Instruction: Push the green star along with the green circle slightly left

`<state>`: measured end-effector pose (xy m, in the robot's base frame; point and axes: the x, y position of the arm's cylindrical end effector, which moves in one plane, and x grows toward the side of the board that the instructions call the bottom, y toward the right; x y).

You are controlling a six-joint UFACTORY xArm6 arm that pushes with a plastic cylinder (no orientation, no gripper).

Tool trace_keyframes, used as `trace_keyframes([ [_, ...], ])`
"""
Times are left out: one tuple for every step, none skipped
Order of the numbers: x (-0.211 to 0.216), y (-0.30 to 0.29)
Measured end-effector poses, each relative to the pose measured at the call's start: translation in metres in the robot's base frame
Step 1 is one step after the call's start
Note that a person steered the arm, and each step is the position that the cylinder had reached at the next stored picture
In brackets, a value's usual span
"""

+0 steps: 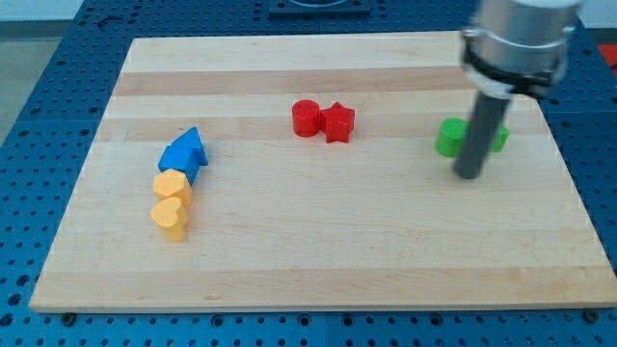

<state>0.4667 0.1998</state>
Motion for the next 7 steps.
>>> trace_keyframes([
  [-0.023,0.057],
  [-0.041,0.075],
  [-0.057,0.066],
  [-0.036,0.038],
  [-0.017,0.008],
  [-0.001,-0.018],
  [0.003,-0.040],
])
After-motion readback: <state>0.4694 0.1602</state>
